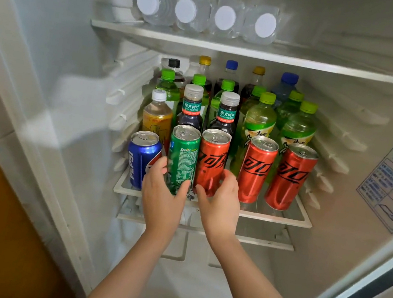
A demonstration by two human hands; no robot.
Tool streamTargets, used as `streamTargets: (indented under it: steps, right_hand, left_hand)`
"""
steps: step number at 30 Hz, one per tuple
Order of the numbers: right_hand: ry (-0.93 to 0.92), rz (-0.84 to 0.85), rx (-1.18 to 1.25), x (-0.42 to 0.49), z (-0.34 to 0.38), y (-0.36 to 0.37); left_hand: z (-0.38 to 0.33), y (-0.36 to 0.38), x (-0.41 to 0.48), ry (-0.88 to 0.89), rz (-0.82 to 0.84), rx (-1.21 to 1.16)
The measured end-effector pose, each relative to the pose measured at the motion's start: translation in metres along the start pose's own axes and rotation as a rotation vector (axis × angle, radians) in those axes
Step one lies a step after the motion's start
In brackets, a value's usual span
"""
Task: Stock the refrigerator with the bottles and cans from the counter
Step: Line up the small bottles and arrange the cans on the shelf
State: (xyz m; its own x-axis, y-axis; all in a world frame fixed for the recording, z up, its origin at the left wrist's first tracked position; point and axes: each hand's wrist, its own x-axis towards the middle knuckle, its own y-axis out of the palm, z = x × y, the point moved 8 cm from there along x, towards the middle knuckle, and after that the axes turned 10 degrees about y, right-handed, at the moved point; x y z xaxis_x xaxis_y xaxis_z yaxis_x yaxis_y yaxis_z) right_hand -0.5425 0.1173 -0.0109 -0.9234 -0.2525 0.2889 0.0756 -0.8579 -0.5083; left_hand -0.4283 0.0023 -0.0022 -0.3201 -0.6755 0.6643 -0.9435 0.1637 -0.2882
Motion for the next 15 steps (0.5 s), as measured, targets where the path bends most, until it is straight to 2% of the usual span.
streamTargets:
  steps: [7,11,15]
  right_hand:
    - [-0.030,-0.070,0.060,-0.009,-0.008,-0.004]
    - [-0.016,-0.116,-0.010,-0.011,-0.011,-0.006]
    - [0.046,-0.149,-0.048,-0.014,-0.020,-0.007]
  left_hand:
    - [0.001,0.003,-0.001,0.059,-0.019,-0.042]
    - [0.008,0.009,-0.001,-0.003,-0.030,-0.085]
    - [0.020,0.014,-0.011,-0.013,0.036,-0.103]
